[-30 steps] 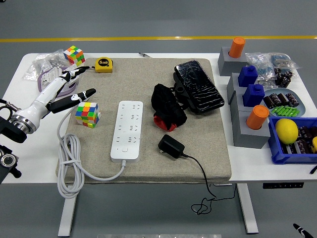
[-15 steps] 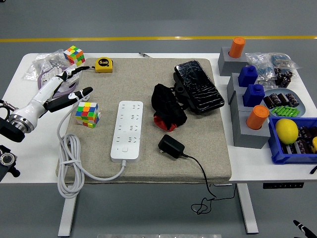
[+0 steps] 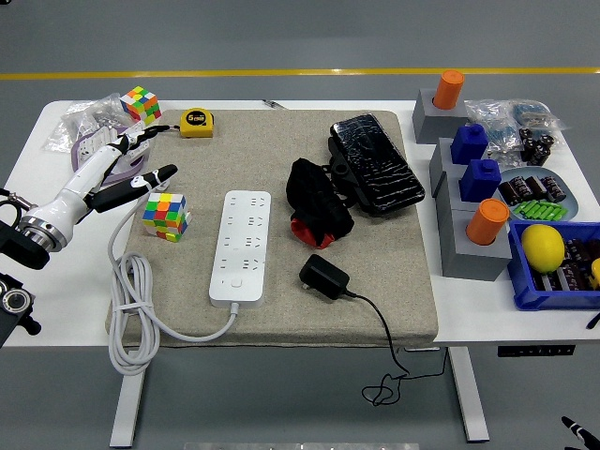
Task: Pull the plug out and thorw away
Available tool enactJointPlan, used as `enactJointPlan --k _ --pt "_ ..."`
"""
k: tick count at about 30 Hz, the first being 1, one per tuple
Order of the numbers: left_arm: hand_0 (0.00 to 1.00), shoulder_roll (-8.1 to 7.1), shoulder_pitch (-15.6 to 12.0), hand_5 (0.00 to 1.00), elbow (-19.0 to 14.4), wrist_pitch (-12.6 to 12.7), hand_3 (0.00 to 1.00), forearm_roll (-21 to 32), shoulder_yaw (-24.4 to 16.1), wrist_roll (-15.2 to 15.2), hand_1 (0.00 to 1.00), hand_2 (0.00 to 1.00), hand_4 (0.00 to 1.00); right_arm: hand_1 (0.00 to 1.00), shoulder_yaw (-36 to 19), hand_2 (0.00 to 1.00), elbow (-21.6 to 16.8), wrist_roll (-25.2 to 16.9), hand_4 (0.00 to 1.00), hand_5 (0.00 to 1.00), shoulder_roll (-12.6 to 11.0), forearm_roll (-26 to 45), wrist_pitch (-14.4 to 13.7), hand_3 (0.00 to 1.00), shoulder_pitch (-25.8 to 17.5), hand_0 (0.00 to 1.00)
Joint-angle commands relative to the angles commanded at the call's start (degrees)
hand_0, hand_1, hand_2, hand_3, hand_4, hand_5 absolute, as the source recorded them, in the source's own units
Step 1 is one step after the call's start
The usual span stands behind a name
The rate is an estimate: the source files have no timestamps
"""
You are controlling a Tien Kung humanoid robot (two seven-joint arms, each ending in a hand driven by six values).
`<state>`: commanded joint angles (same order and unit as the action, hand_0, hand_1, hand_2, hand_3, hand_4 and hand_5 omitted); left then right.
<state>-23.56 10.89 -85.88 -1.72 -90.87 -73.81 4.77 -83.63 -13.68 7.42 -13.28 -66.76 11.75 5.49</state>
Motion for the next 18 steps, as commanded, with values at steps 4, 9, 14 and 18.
enactJointPlan --k 4,9,14,18 --pt "0.998 0.12 -0.1 0.814 0.2 0.0 0.926 0.1 -0.3 0.0 0.998 0.998 0.998 0.695 0.5 0.705 0.2 -3.3 0.998 0.743 0.1 0.9 -4.0 0.744 0.0 0.692" --pt "0.998 0.09 -0.2 0.809 0.4 -0.1 0.925 0.1 -0.4 0.0 0.998 0.998 0.998 0.651 1.0 0.668 -0.1 -3.1 0.998 0.692 0.0 1.1 -4.6 0.714 0.4 0.647" --pt "0.998 -0.07 0.0 0.800 0.3 -0.1 0.922 0.0 -0.5 0.1 0.998 0.998 0.998 0.644 1.2 0.665 0.1 -2.3 0.998 0.689 0.1 0.9 -3.8 0.708 0.5 0.646" --pt "0.998 -0.24 0.0 0.798 0.3 -0.3 0.922 0.0 -0.4 0.1 0.998 0.998 0.998 0.646 1.3 0.667 0.2 -2.0 0.998 0.681 0.1 0.7 -3.7 0.713 0.3 0.647"
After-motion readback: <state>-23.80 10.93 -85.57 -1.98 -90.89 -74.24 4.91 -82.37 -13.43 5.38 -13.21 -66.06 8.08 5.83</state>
